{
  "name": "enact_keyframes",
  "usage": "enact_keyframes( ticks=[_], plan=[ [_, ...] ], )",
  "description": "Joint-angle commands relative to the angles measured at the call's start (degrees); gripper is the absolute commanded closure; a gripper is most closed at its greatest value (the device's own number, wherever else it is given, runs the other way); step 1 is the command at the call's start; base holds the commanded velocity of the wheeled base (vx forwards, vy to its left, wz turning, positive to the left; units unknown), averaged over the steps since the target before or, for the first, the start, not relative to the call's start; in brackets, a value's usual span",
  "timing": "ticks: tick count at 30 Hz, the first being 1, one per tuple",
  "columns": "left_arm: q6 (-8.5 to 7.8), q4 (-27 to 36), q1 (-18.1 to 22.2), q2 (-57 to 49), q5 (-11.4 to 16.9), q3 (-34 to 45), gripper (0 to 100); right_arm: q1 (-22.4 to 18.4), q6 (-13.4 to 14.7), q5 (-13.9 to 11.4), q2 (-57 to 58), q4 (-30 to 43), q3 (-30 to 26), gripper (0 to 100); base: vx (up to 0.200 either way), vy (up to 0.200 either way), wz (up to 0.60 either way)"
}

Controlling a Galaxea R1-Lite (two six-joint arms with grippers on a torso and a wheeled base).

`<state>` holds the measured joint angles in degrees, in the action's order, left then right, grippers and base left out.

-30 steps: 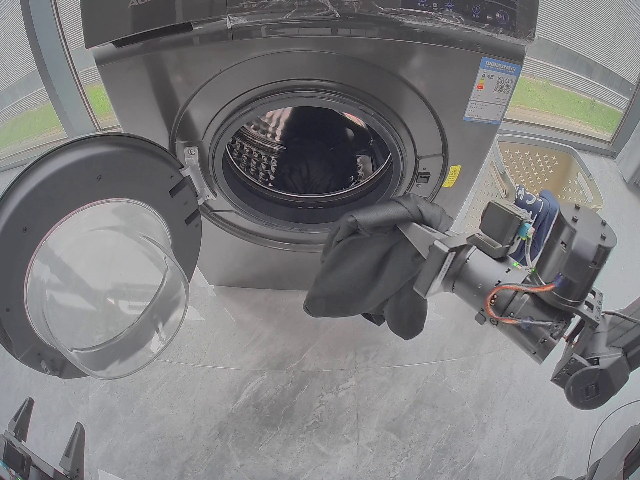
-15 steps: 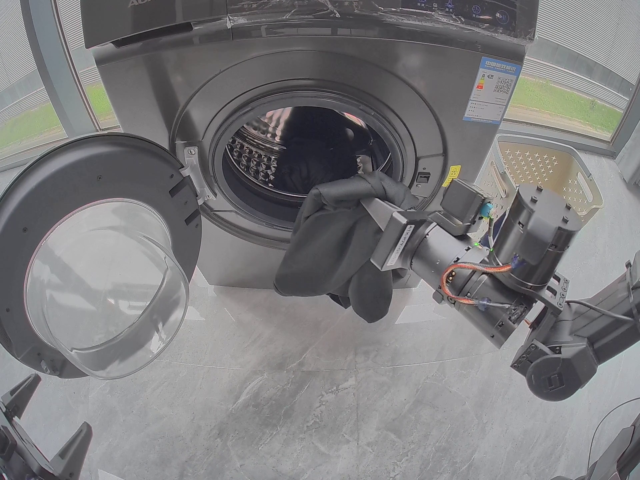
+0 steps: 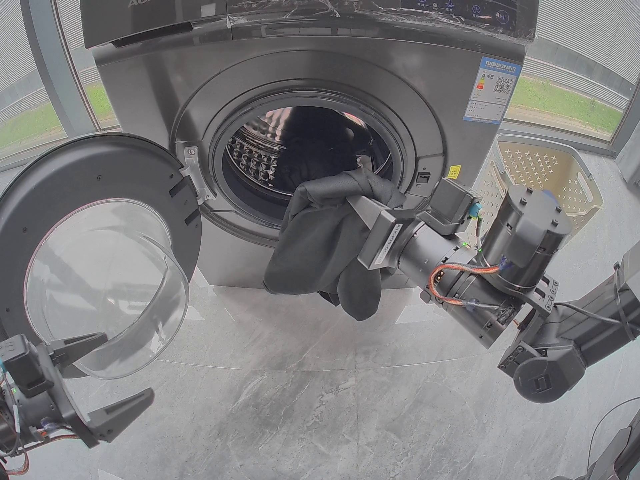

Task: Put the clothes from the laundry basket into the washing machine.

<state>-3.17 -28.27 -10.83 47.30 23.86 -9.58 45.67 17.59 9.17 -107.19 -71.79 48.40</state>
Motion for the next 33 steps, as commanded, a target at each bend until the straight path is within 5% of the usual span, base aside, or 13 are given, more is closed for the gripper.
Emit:
enact_keyframes(
  ticks=[1, 13, 33],
  plan=[
    [0.09, -12.5, -8.3, 23.2, 0.0, -0.8, 0, -0.2, 0.2, -0.1, 0.2, -0.5, -1.6, 100, 0.0, 0.0, 0.0],
    [-0.35, -25.9, -11.6, 43.8, 0.8, -5.4, 0, 0.3, -0.2, -0.2, 0.8, -0.4, -1.7, 100, 0.0, 0.0, 0.0],
    [0.18, -27.1, -11.3, 59.4, 0.2, -18.9, 0, 1.9, -0.5, 0.0, 0.9, -0.3, -2.4, 100, 0.0, 0.0, 0.0]
  ],
)
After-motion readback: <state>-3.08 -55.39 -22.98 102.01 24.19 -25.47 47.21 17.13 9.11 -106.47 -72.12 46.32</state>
